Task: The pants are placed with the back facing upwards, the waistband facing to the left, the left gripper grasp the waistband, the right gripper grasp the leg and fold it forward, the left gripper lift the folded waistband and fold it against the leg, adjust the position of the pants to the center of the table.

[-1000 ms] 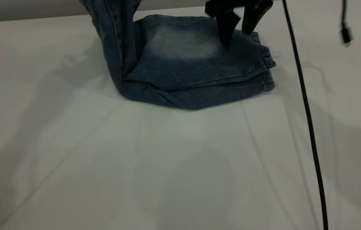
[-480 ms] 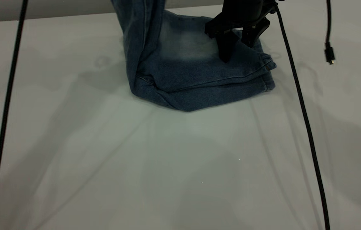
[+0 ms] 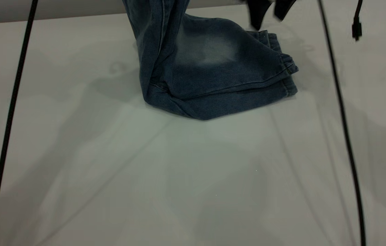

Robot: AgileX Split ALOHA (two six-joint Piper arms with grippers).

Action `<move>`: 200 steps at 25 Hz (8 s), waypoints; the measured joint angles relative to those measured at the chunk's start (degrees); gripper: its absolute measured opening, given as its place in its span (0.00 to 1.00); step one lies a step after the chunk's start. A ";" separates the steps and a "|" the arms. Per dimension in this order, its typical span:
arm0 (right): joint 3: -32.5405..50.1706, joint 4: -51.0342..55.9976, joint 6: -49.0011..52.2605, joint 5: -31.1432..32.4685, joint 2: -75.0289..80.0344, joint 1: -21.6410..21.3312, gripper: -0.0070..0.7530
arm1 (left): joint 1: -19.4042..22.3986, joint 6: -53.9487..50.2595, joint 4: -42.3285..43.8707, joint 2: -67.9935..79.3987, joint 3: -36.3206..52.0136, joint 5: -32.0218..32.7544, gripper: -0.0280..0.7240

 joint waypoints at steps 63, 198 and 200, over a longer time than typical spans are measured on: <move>-15.75 10.94 4.31 2.37 -31.95 -13.64 0.54 | -6.33 -12.84 15.50 16.09 -0.13 -13.38 0.77; 105.38 10.33 -0.94 -4.61 -147.37 -13.64 0.59 | -6.79 -28.99 29.56 -101.76 66.69 22.25 0.77; 105.38 10.33 -0.94 -4.61 -147.37 -13.64 0.59 | -6.79 -28.99 29.51 -101.76 66.69 22.20 0.77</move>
